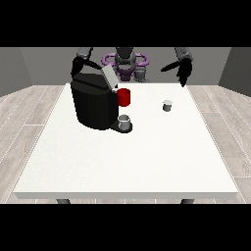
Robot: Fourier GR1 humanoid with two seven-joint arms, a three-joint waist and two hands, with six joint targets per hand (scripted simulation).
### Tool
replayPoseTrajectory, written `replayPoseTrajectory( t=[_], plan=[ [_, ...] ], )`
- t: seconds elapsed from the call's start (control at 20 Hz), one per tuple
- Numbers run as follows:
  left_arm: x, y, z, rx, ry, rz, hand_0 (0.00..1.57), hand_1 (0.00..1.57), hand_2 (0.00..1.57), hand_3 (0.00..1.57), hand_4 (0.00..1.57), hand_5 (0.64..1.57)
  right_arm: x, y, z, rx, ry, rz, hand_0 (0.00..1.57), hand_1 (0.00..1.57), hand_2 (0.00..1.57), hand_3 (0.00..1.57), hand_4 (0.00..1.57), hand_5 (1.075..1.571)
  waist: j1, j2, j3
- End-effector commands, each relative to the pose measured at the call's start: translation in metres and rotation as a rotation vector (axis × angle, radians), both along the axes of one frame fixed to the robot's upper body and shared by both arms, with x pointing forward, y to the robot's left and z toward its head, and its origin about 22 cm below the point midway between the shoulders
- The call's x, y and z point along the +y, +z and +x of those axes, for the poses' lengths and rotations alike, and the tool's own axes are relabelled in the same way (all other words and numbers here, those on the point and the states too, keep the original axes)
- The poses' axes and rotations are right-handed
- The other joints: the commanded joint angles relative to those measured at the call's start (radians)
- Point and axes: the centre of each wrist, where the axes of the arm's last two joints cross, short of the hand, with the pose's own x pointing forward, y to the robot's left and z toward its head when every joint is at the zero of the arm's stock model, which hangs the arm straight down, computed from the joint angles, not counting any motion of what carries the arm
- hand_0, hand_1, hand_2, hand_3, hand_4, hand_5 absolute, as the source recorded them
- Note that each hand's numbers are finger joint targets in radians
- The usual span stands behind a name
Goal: Insert the coffee pod into the coffee machine and close the lid
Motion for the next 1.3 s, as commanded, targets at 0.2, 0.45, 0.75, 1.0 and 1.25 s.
replayPoseTrajectory(
  t=[0.2, 0.45, 0.75, 1.0, 1.25],
  plan=[
    [0.033, 0.003, 0.029, 0.067, 0.046, 0.186, 0.0, 0.0, 0.0, 0.0, 0.0, 1.571, 0.032, 0.041, 0.013, -0.079, 0.09, -0.011, 0.0, 0.0, 0.0, 0.0, 0.0, 1.571, -0.091, 0.101, -0.0007],
    [0.028, -0.004, 0.045, 0.097, 0.026, 0.237, 0.0, 0.0, 0.0, 0.0, 0.0, 1.571, 0.03, 0.024, 0.016, -0.05, 0.062, -0.014, 0.0, 0.0, 0.0, 0.0, 0.0, 1.571, -0.082, 0.134, 0.0],
    [0.022, -0.012, 0.059, 0.113, 0.035, 0.314, 0.0, 0.0, 0.29, 0.0, 0.0, 1.571, 0.033, 0.013, 0.024, 0.009, 0.051, 0.043, 0.0, 0.0, 0.0, 0.0, 0.0, 1.571, -0.055, 0.139, 0.0004],
    [-0.013, -0.021, 0.072, 0.014, 0.012, 0.376, 0.95, 0.95, 0.97, 0.66, 0.0, 1.571, 0.034, 0.007, 0.037, 0.041, 0.028, 0.005, 0.0, 0.0, 0.0, 0.0, 0.0, 1.571, -0.016, 0.138, 0.0004],
    [-0.013, -0.017, 0.083, -0.075, 0.002, 0.51, 1.07, 1.07, 1.13, 0.93, 0.46, 1.571, 0.048, 0.017, 0.037, 0.019, 0.07, -0.008, 0.0, 0.0, 0.0, 0.0, 0.0, 1.571, -0.063, 0.166, 0.0]
  ],
)
